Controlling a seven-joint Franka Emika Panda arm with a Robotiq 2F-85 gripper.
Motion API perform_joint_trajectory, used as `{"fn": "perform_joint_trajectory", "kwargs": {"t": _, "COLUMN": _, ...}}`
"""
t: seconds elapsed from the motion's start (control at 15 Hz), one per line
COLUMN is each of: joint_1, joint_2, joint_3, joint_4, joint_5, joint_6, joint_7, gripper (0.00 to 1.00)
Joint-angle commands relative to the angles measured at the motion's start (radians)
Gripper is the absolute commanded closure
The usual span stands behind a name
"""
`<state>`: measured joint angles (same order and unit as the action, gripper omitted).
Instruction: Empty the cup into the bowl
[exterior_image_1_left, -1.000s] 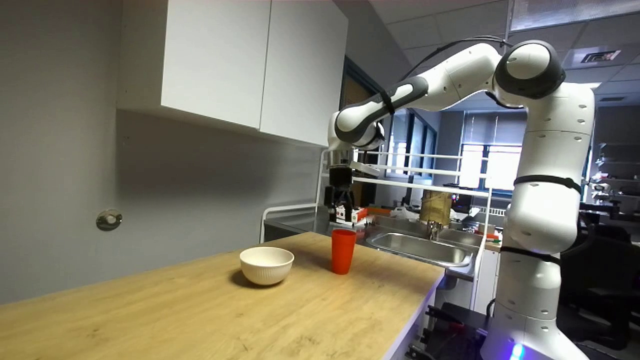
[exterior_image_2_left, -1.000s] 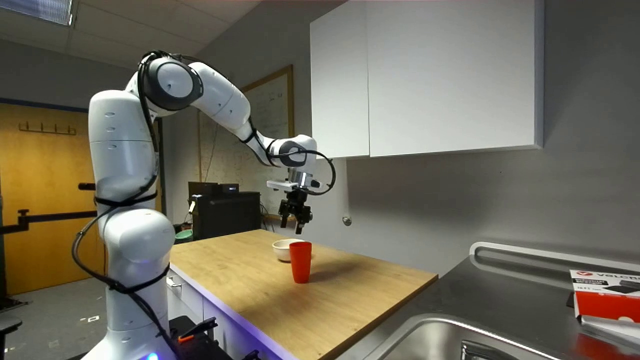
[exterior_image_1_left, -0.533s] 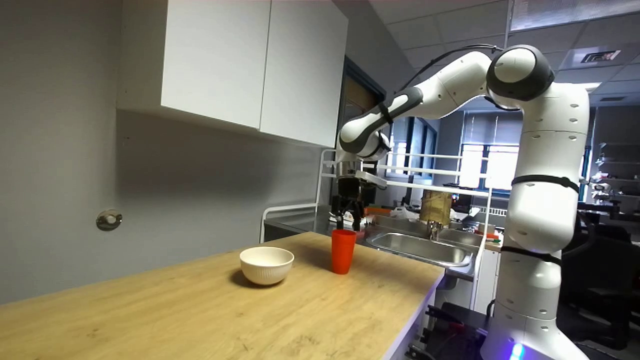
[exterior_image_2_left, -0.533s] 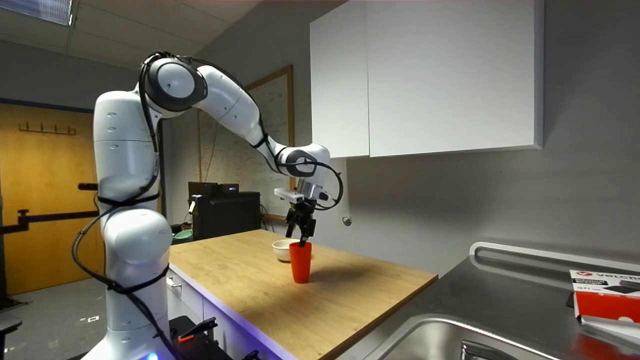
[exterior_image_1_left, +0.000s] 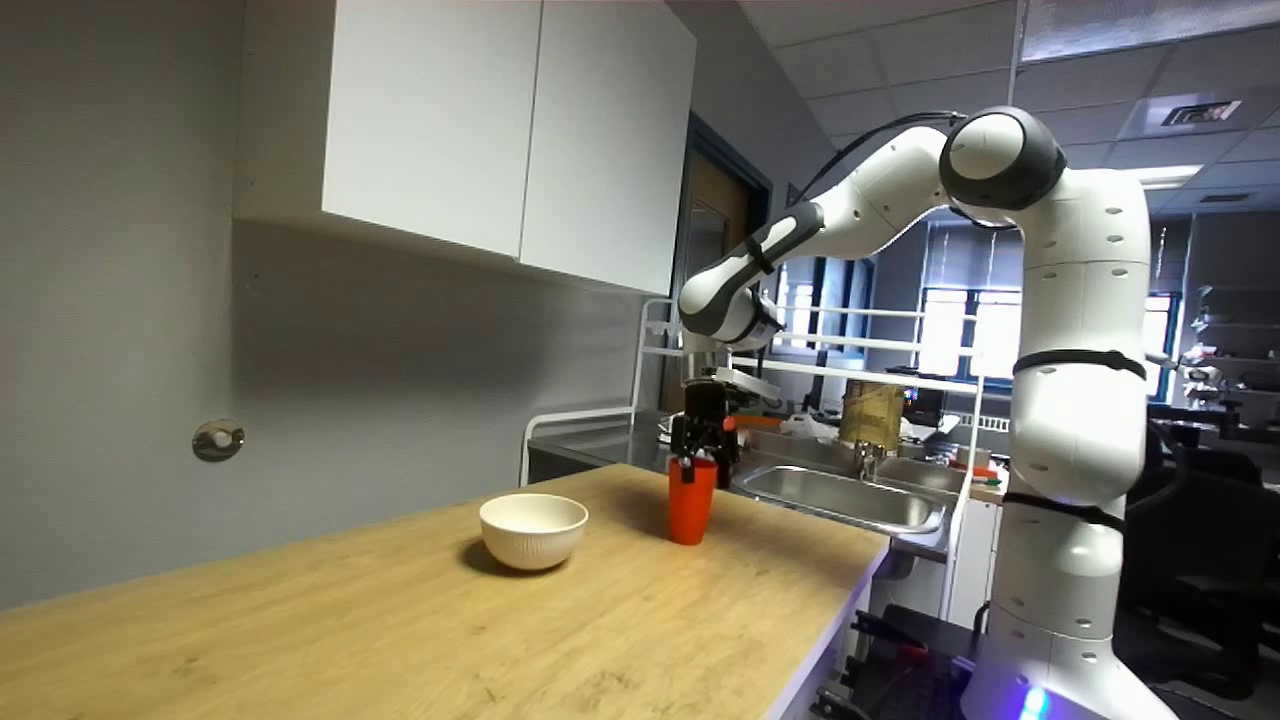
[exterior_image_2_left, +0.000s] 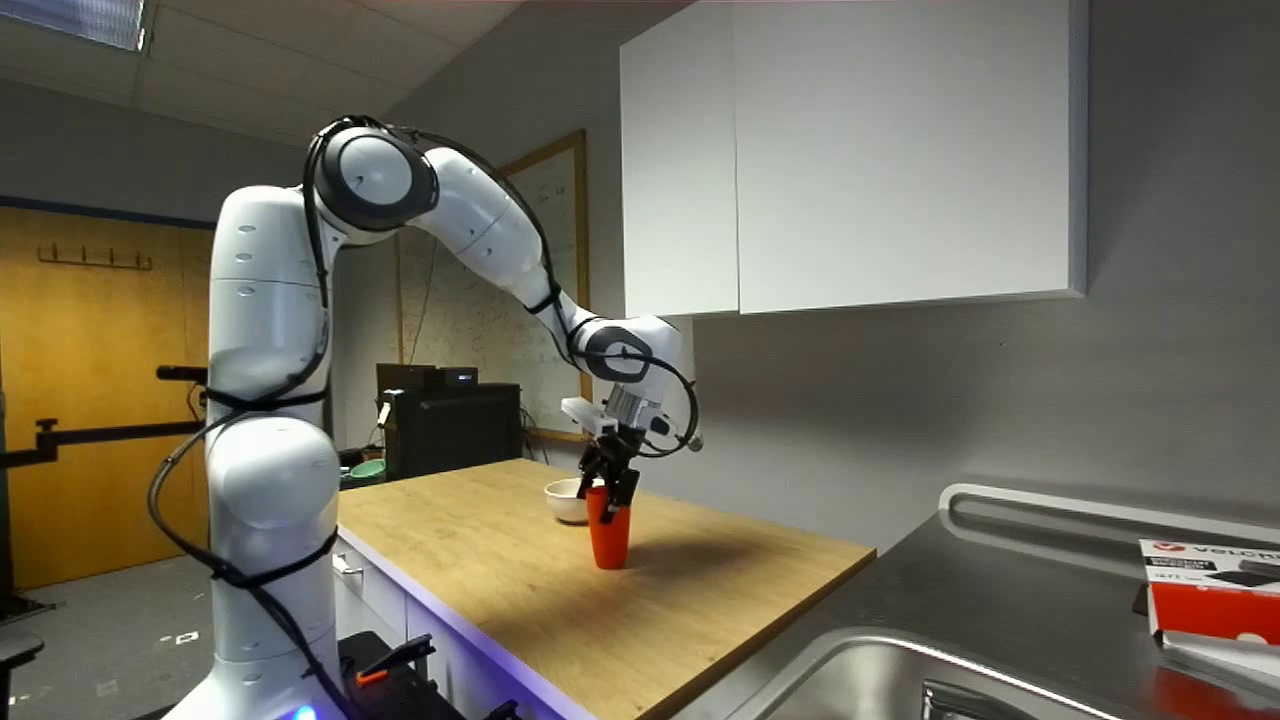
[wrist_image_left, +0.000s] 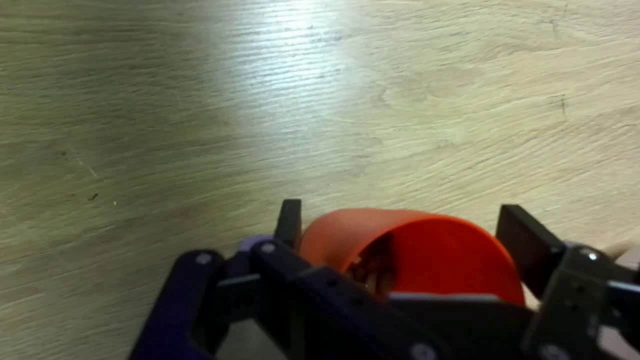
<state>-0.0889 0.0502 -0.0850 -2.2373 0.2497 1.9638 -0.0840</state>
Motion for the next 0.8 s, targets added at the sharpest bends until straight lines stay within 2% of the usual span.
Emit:
{"fn": "perform_joint_trajectory", "kwargs": {"t": 0.0, "joint_1": -0.018, "joint_2": -0.004, "joint_3": -0.01, "joint_4": 0.001, "joint_5": 0.05, "joint_6": -0.002, "joint_7": -0.052, "gripper": 0.0}}
{"fn": "perform_joint_trajectory", "kwargs": {"t": 0.4, "joint_1": -0.009, "joint_2": -0.092, "joint_3": -0.001, "joint_4": -0.018, "joint_5": 0.09, "joint_6": -0.005, "joint_7": -0.1, "gripper": 0.0}}
{"fn": "perform_joint_trajectory", "kwargs": {"t": 0.73, "joint_1": -0.017, "joint_2": -0.124, "joint_3": -0.022, "joint_4": -0.016, "joint_5": 0.09, "joint_6": 0.001, "joint_7": -0.096, "gripper": 0.0}}
